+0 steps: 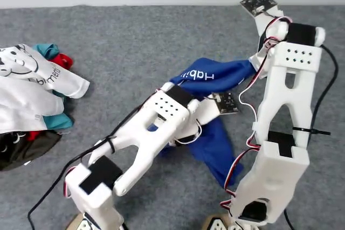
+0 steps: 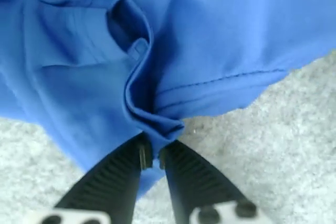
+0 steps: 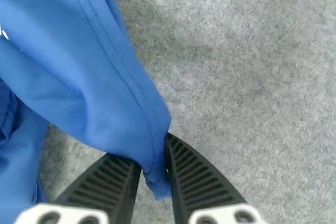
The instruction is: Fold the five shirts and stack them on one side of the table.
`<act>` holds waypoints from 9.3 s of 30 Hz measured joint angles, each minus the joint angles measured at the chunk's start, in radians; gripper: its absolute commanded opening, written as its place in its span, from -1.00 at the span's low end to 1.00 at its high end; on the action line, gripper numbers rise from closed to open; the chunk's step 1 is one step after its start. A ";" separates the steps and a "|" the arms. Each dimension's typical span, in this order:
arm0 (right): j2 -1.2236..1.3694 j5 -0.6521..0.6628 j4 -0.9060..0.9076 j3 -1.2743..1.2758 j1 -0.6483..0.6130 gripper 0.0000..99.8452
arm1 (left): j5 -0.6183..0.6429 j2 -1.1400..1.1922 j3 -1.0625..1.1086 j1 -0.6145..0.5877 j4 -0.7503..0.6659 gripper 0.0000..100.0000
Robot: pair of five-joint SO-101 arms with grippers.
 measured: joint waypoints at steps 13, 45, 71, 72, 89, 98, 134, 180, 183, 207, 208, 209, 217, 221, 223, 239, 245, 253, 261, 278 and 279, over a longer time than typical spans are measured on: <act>0.000 0.000 0.002 0.000 0.000 -0.98 | 0.023 0.034 -0.002 -0.002 -0.008 -0.69; -0.235 0.005 0.081 -0.002 0.000 -0.98 | 0.057 -0.361 -0.003 -0.221 0.009 -0.97; -0.999 0.095 0.074 -0.003 -0.002 -0.98 | -0.123 -0.635 -0.976 -0.585 -0.003 -0.97; -1.023 0.106 0.071 -0.003 -0.002 -0.98 | -0.127 -0.635 -1.003 -0.585 0.018 -0.97; -1.303 0.249 0.084 -0.006 0.120 -0.98 | -0.192 -0.649 -1.364 -0.585 0.250 -0.97; -1.316 0.250 0.086 0.373 0.161 -0.98 | -0.196 -0.640 -1.120 -0.560 0.252 -0.97; -0.551 0.281 -1.338 1.102 0.058 -0.98 | -0.282 -0.005 -0.381 -0.514 -0.721 -0.97; -0.620 0.400 -0.520 1.261 0.212 -0.98 | -0.247 -0.618 0.440 -0.269 0.069 -0.97; -0.620 0.404 -0.520 1.261 0.229 -0.98 | -0.247 -0.674 0.525 -0.267 0.058 -0.97; -0.689 0.397 -0.422 1.247 0.305 -0.48 | -0.072 -1.008 0.477 -0.267 0.183 -0.80; -0.690 0.377 -0.430 1.238 0.299 -0.56 | -0.040 -1.010 0.470 -0.267 0.158 -0.86; -0.690 0.353 -0.446 1.229 0.290 -0.65 | -0.009 -1.011 0.470 -0.267 0.127 -0.93; -0.663 0.147 -0.621 1.223 0.124 -0.97 | 0.137 -0.985 0.608 -0.267 -0.222 -0.97; -0.601 0.064 -0.732 1.223 0.072 -0.98 | 0.155 -0.864 0.611 -0.318 -0.311 -0.97; -0.563 0.032 -0.790 1.223 0.051 -0.98 | 0.157 -0.798 0.611 -0.367 -0.359 -0.97; -0.175 -0.051 -1.235 1.223 0.089 -0.97 | 0.144 -0.215 0.473 -0.537 -0.531 -0.97; -0.135 -0.051 -1.416 1.223 0.115 -0.97 | 0.077 -0.172 0.460 -0.585 -0.531 -0.97; -0.133 -0.051 -1.409 1.106 0.117 -0.97 | 0.066 -0.172 0.448 -0.632 -0.493 -0.97; -0.261 -0.057 -1.103 1.065 0.092 -0.97 | 0.066 -0.439 0.442 -0.640 -0.376 -0.97; -0.531 -0.057 -0.390 1.063 -0.293 -0.98 | 0.066 -0.784 0.442 -1.069 -0.132 -0.97; -0.531 -0.058 -0.359 1.063 -0.334 -0.98 | 0.066 -0.784 0.442 -1.106 -0.127 -0.97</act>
